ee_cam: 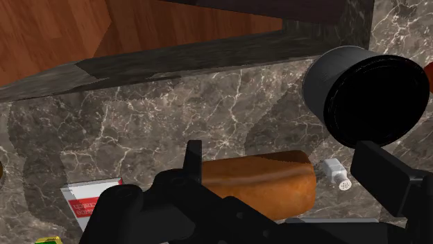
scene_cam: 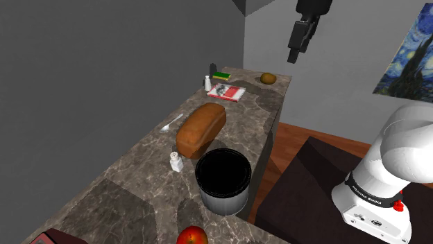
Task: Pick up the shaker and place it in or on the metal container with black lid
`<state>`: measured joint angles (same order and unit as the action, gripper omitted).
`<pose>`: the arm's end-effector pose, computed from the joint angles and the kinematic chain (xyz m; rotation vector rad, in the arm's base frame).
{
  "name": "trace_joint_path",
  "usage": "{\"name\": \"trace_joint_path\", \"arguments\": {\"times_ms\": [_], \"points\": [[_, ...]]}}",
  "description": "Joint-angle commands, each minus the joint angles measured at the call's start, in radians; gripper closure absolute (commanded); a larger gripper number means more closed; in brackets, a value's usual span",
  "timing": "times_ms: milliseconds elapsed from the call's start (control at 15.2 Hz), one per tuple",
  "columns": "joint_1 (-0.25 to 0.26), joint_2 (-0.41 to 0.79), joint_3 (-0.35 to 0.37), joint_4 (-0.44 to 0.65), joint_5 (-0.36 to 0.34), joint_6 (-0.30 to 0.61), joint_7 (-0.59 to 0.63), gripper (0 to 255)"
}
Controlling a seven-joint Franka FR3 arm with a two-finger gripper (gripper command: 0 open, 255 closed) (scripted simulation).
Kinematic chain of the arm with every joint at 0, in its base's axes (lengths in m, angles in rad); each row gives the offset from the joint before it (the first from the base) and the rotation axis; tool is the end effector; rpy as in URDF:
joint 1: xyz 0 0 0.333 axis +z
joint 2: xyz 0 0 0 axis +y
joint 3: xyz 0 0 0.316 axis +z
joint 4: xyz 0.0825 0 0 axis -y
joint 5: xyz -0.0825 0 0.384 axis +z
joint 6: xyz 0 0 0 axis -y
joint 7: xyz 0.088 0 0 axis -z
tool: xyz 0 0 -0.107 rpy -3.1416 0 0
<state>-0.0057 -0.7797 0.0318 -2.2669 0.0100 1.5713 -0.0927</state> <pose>0.3088 0.0130 0.6306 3.1186 0.1732 0.1302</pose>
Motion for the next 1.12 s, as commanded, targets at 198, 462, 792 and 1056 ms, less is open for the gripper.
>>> {"name": "trace_joint_path", "arguments": {"times_ms": [198,462,792,1056], "points": [[0.013,0.011,0.035,-0.075,0.025,0.105,0.035,0],[0.032,0.048,0.084,-0.157,0.057,0.25,0.082,0],[0.052,0.133,0.151,-0.227,0.089,0.439,0.14,0],[0.063,0.232,0.208,-0.255,0.104,0.593,0.189,0]]}}
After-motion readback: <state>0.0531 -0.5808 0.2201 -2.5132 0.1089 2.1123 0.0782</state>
